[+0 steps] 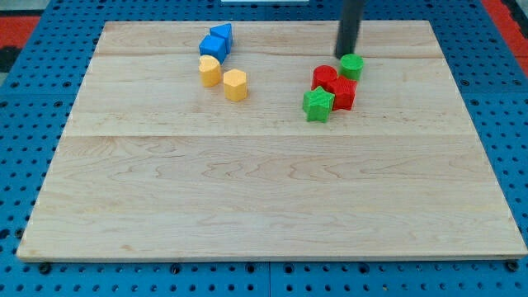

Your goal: Push the red circle along with the green circle slightly down

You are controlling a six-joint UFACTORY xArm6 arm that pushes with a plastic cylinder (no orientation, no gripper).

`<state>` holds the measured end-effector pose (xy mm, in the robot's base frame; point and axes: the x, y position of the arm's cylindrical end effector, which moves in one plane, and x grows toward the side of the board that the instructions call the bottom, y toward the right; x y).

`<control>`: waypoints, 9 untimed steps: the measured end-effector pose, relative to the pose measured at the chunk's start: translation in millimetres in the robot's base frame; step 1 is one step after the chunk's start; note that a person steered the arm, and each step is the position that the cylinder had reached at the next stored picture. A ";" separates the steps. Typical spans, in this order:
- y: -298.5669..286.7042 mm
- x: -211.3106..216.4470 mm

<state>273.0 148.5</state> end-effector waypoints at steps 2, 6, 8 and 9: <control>27.9 -13.1; -0.5 27.6; -6.5 27.6; -37.9 27.5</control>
<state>300.6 110.6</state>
